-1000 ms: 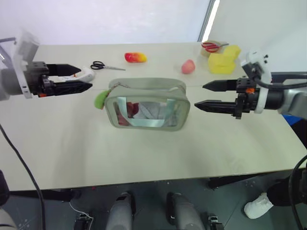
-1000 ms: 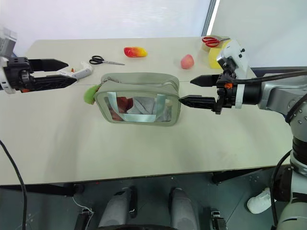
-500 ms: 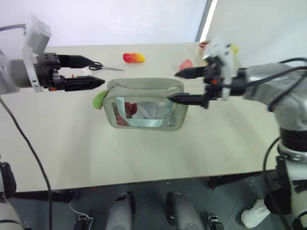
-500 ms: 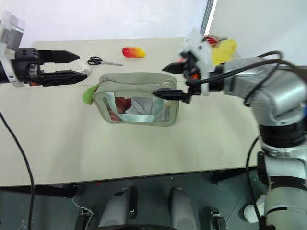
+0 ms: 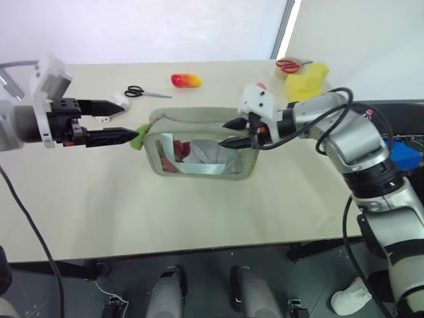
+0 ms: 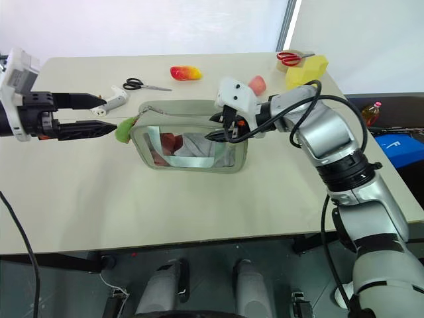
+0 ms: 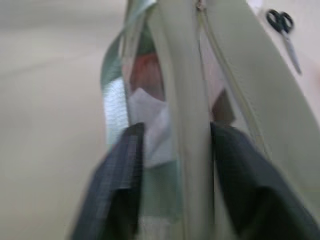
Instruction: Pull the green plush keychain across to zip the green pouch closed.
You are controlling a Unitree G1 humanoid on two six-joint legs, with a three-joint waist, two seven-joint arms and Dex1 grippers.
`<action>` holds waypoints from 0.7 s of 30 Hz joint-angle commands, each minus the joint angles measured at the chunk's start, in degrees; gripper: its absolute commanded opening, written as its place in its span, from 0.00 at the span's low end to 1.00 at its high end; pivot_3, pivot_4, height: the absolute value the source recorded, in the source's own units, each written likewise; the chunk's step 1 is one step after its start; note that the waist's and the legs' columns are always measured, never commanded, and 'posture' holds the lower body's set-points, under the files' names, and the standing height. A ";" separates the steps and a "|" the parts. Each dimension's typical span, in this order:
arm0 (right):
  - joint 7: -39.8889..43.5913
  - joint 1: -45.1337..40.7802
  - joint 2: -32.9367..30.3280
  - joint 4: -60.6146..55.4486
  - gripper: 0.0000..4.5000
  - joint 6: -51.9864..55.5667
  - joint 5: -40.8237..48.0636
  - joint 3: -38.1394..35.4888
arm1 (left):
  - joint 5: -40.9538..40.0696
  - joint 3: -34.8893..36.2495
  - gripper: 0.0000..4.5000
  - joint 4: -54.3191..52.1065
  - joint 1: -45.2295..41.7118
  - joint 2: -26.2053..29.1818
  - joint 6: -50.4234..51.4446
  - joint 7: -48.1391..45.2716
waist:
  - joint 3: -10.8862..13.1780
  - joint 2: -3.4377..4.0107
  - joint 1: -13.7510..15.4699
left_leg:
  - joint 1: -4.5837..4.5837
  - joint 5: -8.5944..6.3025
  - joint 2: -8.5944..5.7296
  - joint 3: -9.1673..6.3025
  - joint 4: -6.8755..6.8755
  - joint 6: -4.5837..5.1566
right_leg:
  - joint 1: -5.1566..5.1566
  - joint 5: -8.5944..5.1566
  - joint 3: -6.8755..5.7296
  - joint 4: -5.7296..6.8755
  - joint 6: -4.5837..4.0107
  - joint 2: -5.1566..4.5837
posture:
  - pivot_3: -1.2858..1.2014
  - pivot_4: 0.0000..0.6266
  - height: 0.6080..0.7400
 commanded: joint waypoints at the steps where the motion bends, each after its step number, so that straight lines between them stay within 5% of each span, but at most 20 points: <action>1: 0.23 -3.61 2.38 2.45 0.04 -4.94 -3.40 -0.84 | -0.83 3.60 1.00 -0.98 0.12 1.52 -0.42 0.75 | 0.00 0.00 -0.06 | 0.00 0.00 0.00 0.00 0.00 0.00 | 0.00 0.00 0.00 0.00 0.00 0.00 | 0.52 0.24 1.00; 9: -3.36 -8.91 12.46 19.24 0.01 -22.73 -14.18 0.69 | -0.61 4.17 1.00 -0.43 2.01 2.18 -1.34 0.75 | 0.00 0.00 -0.94 | 0.01 0.03 0.00 0.00 -0.04 -0.05 | -0.01 0.00 0.00 0.01 0.01 0.02 | 0.52 0.24 1.00; 21: 4.72 -7.14 15.45 20.24 0.01 -33.62 -12.69 -2.49 | -0.87 4.10 1.00 -1.17 2.50 1.87 -1.75 1.49 | 0.00 0.01 -1.45 | 0.05 0.05 0.01 0.00 -0.05 -0.08 | 0.01 0.00 0.00 0.10 0.02 0.02 | 0.52 0.24 1.00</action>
